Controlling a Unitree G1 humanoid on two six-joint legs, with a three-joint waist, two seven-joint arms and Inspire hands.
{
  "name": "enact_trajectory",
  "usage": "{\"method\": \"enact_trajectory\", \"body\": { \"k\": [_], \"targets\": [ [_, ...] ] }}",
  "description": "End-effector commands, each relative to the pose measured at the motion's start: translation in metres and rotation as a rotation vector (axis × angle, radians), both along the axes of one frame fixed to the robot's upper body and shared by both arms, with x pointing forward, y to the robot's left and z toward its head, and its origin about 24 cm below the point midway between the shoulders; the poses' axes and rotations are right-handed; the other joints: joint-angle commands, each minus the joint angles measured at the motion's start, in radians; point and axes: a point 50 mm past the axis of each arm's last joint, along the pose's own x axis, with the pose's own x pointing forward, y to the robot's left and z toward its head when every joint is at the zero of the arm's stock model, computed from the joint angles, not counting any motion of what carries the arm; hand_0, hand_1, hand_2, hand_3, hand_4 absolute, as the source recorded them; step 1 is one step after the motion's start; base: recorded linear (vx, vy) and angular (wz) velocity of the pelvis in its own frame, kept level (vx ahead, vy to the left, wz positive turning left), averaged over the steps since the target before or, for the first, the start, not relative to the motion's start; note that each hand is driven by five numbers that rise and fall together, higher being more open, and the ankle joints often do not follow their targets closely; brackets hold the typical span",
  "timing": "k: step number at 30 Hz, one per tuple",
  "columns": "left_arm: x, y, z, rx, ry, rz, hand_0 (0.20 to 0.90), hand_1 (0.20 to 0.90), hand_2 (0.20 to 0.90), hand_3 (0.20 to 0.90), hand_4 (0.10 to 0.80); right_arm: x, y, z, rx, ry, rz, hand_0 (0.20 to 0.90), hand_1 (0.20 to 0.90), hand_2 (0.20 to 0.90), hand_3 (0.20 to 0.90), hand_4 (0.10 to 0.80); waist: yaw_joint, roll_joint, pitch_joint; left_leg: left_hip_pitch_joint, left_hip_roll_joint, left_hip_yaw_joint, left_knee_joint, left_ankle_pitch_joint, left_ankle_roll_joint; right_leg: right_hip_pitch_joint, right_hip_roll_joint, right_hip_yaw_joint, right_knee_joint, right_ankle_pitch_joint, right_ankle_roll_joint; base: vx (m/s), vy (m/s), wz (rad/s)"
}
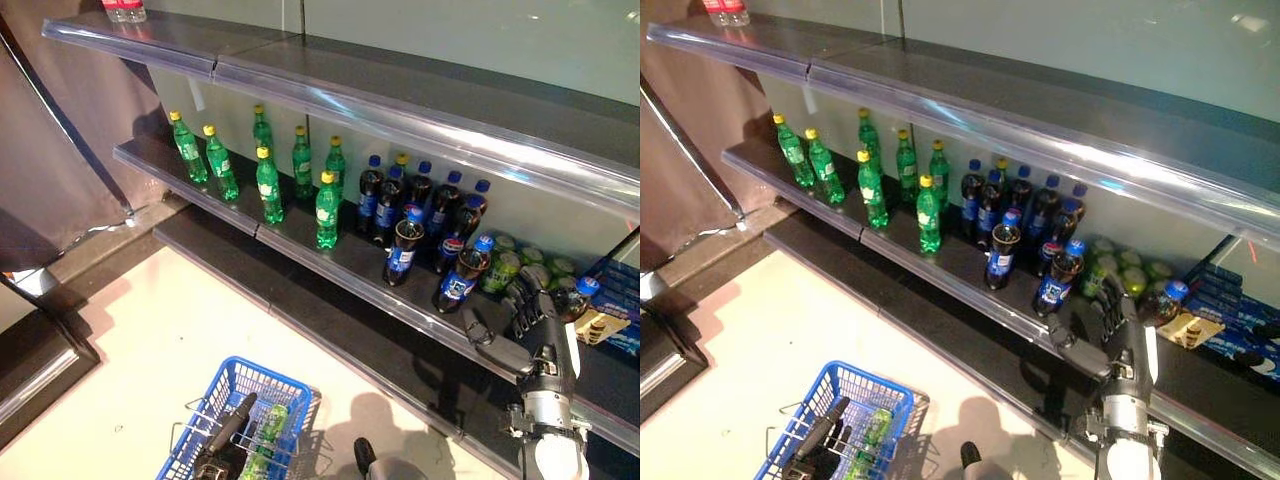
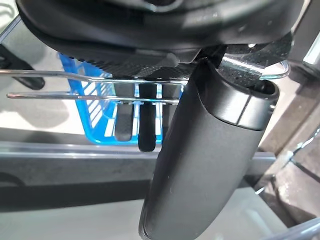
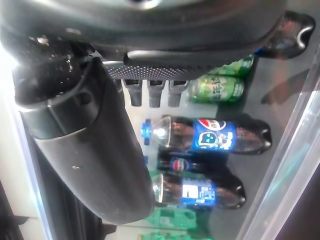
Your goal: Pick up the drink and place into the basket.
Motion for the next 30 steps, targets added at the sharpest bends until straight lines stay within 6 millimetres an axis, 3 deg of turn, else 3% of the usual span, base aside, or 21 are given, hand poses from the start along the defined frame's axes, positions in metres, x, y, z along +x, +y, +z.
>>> {"method": "enact_trajectory", "body": {
  "k": [1, 3, 5, 7, 9, 10, 11, 12, 13, 15, 18, 20, 23, 27, 30],
  "targets": [
    [0.055, 0.043, 0.053, 0.153, -0.320, 0.042, 0.300, 0.300, 0.300, 0.200, 0.100, 0.023, 0.008, 0.037, -0.038, -0.200, 0.070, 0.900, 0.900, 0.900, 0.900, 0.800, 0.046, 0.017, -0.047, -0.168, -0.069, -0.071, 0.201, -0.062, 0.027, -0.009, -0.034, -0.189, 0.164, -0.028, 0.088, 0.072, -0.151, -1.03],
    [0.057, 0.045, 0.054, 0.157, -0.318, 0.049, 0.300, 0.300, 0.300, 0.200, 0.100, 0.026, 0.011, 0.035, -0.033, -0.195, 0.064, 0.900, 0.900, 0.900, 0.900, 0.800, 0.050, 0.015, -0.043, -0.179, -0.062, -0.068, 0.235, -0.070, 0.027, 0.007, -0.030, -0.186, 0.149, -0.056, 0.070, 0.103, -0.181, -0.80],
    [0.062, 0.043, 0.055, 0.152, -0.327, 0.049, 0.300, 0.300, 0.300, 0.200, 0.100, 0.031, 0.012, 0.037, -0.041, -0.182, 0.067, 0.900, 0.900, 0.900, 0.900, 0.800, 0.046, -0.004, -0.040, -0.222, -0.060, -0.101, 0.374, -0.116, 0.020, 0.036, -0.020, -0.144, 0.126, -0.073, 0.030, 0.117, -0.163, -0.30],
    [0.063, 0.040, 0.055, 0.150, -0.332, 0.047, 0.300, 0.300, 0.300, 0.200, 0.100, 0.032, 0.013, 0.038, -0.069, -0.180, 0.080, 0.900, 0.900, 0.900, 0.900, 0.800, 0.048, -0.012, -0.037, -0.266, -0.057, -0.126, 0.491, -0.124, 0.011, 0.041, -0.022, -0.139, 0.128, -0.083, 0.010, 0.084, -0.096, -0.34],
    [0.058, 0.036, 0.053, 0.144, -0.332, 0.048, 0.300, 0.300, 0.300, 0.200, 0.100, 0.031, 0.013, 0.042, -0.111, -0.170, 0.109, 0.900, 0.900, 0.900, 0.900, 0.800, 0.045, -0.011, -0.030, -0.356, -0.044, -0.171, 0.710, -0.030, -0.024, 0.043, -0.014, -0.131, 0.148, -0.099, -0.029, 0.082, -0.041, -0.35],
    [0.057, 0.036, 0.052, 0.144, -0.331, 0.051, 0.300, 0.300, 0.300, 0.200, 0.100, 0.031, 0.013, 0.043, -0.116, -0.169, 0.115, 0.900, 0.900, 0.900, 0.900, 0.800, 0.044, -0.009, -0.030, -0.369, -0.046, -0.184, 0.731, -0.016, -0.029, 0.043, -0.010, -0.128, 0.150, -0.101, -0.033, 0.101, 0.103, -0.42],
    [0.052, 0.036, 0.050, 0.155, -0.328, 0.069, 0.300, 0.300, 0.300, 0.200, 0.100, 0.032, 0.013, 0.043, -0.135, -0.166, 0.149, 0.900, 0.900, 0.900, 0.900, 0.800, 0.050, 0.004, -0.024, -0.401, -0.078, -0.242, 0.714, 0.024, -0.032, 0.049, 0.012, -0.088, 0.155, -0.107, -0.039, 0.099, 0.135, -0.50],
    [0.050, 0.036, 0.050, 0.157, -0.329, 0.077, 0.300, 0.300, 0.300, 0.200, 0.100, 0.033, 0.014, 0.044, -0.138, -0.166, 0.159, 0.900, 0.900, 0.900, 0.900, 0.800, 0.054, 0.008, -0.023, -0.400, -0.088, -0.258, 0.688, 0.028, -0.030, 0.053, 0.020, -0.071, 0.156, -0.108, -0.039, 0.155, 0.208, -0.83],
    [0.046, 0.036, 0.048, 0.153, -0.334, 0.096, 0.300, 0.300, 0.300, 0.200, 0.100, 0.034, 0.016, 0.043, -0.141, -0.167, 0.179, 0.900, 0.900, 0.900, 0.900, 0.800, 0.063, 0.014, -0.021, -0.387, -0.101, -0.297, 0.613, 0.038, -0.027, 0.057, 0.037, -0.039, 0.154, -0.114, -0.036, 0.168, 0.213, -1.18],
    [0.033, 0.040, 0.044, 0.152, -0.335, 0.127, 0.300, 0.300, 0.300, 0.200, 0.100, 0.040, 0.017, 0.044, -0.157, -0.168, 0.217, 0.900, 0.900, 0.900, 0.900, 0.800, 0.091, 0.033, -0.025, -0.348, -0.087, -0.404, 0.399, 0.099, -0.041, 0.076, 0.077, 0.035, 0.130, -0.122, -0.027, 0.176, 0.279, -0.87],
    [0.026, 0.041, 0.041, 0.146, -0.326, 0.133, 0.300, 0.300, 0.300, 0.200, 0.100, 0.044, 0.016, 0.045, -0.164, -0.157, 0.249, 0.900, 0.900, 0.900, 0.900, 0.800, 0.105, 0.055, -0.031, -0.360, -0.065, -0.430, 0.260, 0.170, -0.062, 0.104, 0.099, 0.085, 0.104, -0.124, -0.024, 0.129, 0.291, -0.74],
    [0.029, 0.041, 0.039, 0.129, -0.332, 0.126, 0.300, 0.300, 0.300, 0.200, 0.100, 0.047, 0.015, 0.048, -0.185, -0.150, 0.280, 0.900, 0.900, 0.900, 0.900, 0.800, 0.097, 0.055, -0.030, -0.345, -0.073, -0.413, 0.238, 0.102, -0.047, 0.110, 0.069, 0.113, 0.092, -0.119, -0.008, 0.096, 0.398, -0.77],
    [0.036, 0.039, 0.038, 0.115, -0.343, 0.129, 0.300, 0.300, 0.300, 0.200, 0.100, 0.047, 0.017, 0.047, -0.186, -0.147, 0.314, 0.900, 0.900, 0.900, 0.900, 0.800, 0.079, 0.057, -0.033, -0.282, -0.088, -0.387, 0.221, 0.027, -0.031, 0.088, 0.023, 0.095, 0.101, -0.114, 0.032, 0.051, 0.339, -0.87],
    [0.043, 0.040, 0.040, 0.121, -0.355, 0.132, 0.300, 0.300, 0.300, 0.200, 0.100, 0.044, 0.019, 0.041, -0.153, -0.143, 0.336, 0.900, 0.900, 0.900, 0.900, 0.800, 0.063, 0.057, -0.042, -0.229, -0.092, -0.350, 0.205, -0.014, -0.015, 0.041, -0.028, 0.050, 0.138, -0.111, 0.070, 0.032, 0.261, -0.39],
    [0.047, 0.042, 0.043, 0.130, -0.368, 0.137, 0.300, 0.300, 0.300, 0.200, 0.100, 0.046, 0.026, 0.037, -0.145, -0.136, 0.365, 0.900, 0.900, 0.900, 0.900, 0.800, 0.079, 0.060, -0.035, -0.211, -0.082, -0.322, 0.204, -0.024, -0.011, 0.009, -0.067, -0.043, 0.173, -0.100, 0.087, 0.020, 0.125, -0.37]
  ]
}}
